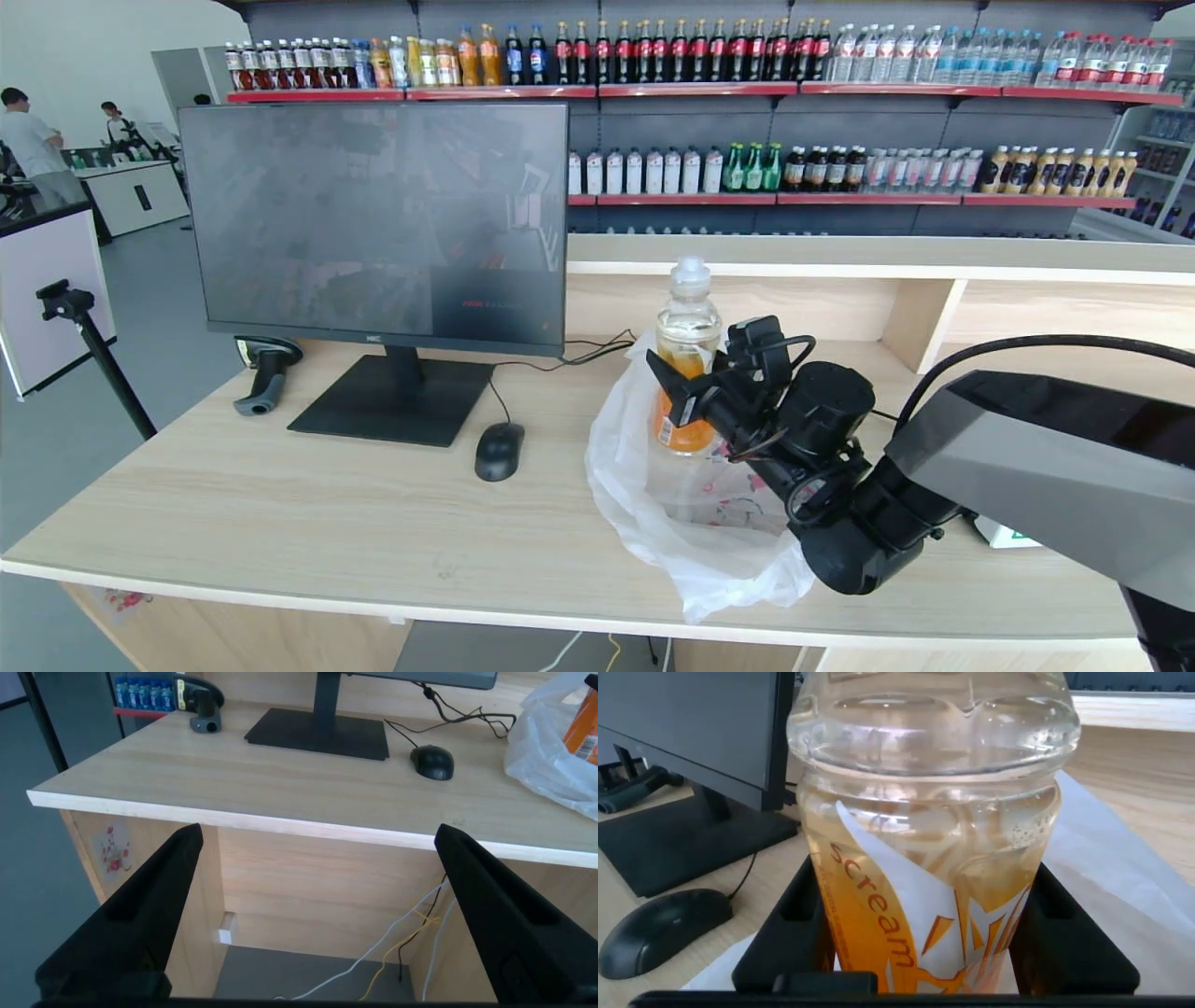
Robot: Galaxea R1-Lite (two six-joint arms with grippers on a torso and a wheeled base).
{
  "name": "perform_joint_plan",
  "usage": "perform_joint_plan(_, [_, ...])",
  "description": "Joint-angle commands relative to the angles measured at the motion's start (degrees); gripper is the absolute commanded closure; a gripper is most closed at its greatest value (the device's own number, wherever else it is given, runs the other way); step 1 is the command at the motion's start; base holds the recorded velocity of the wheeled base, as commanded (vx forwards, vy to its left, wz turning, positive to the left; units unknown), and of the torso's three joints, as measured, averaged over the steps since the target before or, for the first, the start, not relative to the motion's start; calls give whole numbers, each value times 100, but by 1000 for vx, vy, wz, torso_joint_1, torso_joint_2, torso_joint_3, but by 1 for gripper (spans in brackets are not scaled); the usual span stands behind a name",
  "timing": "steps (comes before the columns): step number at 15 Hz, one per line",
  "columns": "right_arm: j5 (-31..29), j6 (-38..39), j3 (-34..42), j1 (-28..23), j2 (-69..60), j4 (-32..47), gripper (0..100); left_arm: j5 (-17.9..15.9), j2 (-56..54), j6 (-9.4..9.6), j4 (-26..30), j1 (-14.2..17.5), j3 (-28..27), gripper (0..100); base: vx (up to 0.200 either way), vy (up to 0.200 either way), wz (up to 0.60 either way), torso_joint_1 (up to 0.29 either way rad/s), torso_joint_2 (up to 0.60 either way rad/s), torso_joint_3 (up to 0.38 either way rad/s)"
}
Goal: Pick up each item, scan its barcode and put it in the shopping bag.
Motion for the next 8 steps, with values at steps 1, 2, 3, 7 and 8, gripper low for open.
perform_joint_plan(1, [6, 14, 1, -2, 78, -9, 100, 7, -2, 0, -2, 0, 0, 0, 0, 0, 0, 0, 0, 0])
perform_joint_plan(2, [6, 14, 19, -2, 78, -9, 100, 7, -2, 0, -2, 0, 0, 0, 0, 0, 0, 0, 0, 0])
perform_joint_plan(3, [6, 58, 19, -2, 78, -9, 100, 7, -2, 0, 15, 0, 0, 0, 0, 0, 0, 0, 0, 0])
perform_joint_plan(7, [6, 67, 168, -2, 78, -9, 100, -1, -2, 0, 15, 0, 0, 0, 0, 0, 0, 0, 0, 0])
perform_joint_plan(8, [6, 67, 186, -11, 78, -9, 100, 7, -2, 0, 15, 0, 0, 0, 0, 0, 0, 0, 0, 0])
